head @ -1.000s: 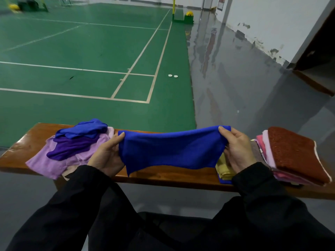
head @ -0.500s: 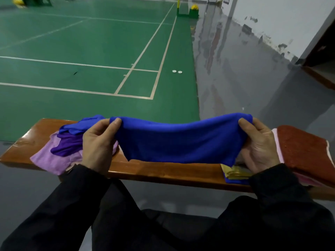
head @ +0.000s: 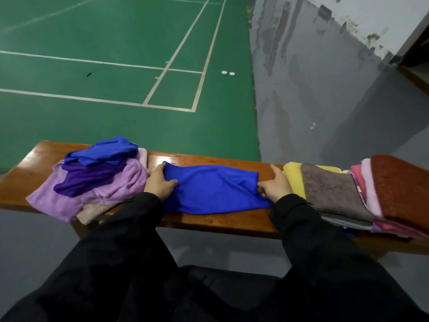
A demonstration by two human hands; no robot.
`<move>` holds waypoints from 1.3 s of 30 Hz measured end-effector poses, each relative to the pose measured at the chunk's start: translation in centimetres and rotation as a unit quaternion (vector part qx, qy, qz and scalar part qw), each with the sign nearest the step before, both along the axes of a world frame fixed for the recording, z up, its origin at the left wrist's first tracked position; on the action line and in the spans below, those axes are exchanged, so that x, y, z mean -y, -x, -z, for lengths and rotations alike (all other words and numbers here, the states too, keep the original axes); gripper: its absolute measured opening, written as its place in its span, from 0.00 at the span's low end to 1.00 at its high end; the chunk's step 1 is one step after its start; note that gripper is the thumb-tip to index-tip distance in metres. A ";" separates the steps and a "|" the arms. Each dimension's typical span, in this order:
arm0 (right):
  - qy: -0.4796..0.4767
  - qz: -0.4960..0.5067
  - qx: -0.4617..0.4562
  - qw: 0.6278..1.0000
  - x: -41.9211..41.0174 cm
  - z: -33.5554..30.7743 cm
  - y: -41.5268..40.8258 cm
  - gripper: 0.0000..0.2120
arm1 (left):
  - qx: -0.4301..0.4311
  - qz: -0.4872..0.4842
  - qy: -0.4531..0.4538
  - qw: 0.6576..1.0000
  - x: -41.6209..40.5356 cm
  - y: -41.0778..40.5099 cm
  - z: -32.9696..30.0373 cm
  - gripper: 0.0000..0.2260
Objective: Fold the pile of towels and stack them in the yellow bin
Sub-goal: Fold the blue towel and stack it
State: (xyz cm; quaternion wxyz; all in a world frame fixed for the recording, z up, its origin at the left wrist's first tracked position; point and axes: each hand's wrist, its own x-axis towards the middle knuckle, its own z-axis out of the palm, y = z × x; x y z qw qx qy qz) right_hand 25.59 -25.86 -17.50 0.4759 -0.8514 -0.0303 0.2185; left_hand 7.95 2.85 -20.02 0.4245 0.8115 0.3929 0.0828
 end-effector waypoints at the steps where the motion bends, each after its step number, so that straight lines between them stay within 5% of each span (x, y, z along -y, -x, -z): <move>1: 0.025 -0.007 0.005 1.000 -0.1 0.7 0.2 0.41 | -0.005 -0.002 -0.013 1.000 -0.1 0.2 0.3 0.38; 5: 0.079 -0.033 0.049 0.995 -0.1 1.2 0.5 0.40 | 0.000 -0.010 -0.049 0.999 -0.1 1.2 0.3 0.39; 11: 0.066 -0.057 0.078 0.993 -0.5 0.8 0.3 0.32 | 0.054 0.018 -0.026 0.998 -0.2 2.1 0.1 0.11; 15: -0.039 0.021 0.079 0.996 -0.9 0.0 0.3 0.15 | 0.127 -0.046 0.099 0.986 -0.3 3.0 -0.7 0.12; 22: -0.097 0.070 -0.016 0.993 -0.8 -1.8 0.3 0.16 | 0.199 -0.063 0.209 0.955 -0.4 4.0 -2.4 0.15; 30: -0.319 0.034 -0.148 0.936 1.5 -5.3 0.8 0.12 | 0.213 -0.073 0.203 0.953 -0.8 5.4 -4.0 0.09; 34: -0.293 -0.037 -0.117 0.948 2.8 -7.7 1.5 0.12 | 0.239 -0.068 0.236 0.940 -0.4 6.1 -5.9 0.09; 39: -0.224 -0.004 -0.051 0.973 2.6 -8.5 2.6 0.12 | 0.272 -0.100 0.276 0.916 0.7 5.9 -6.6 0.09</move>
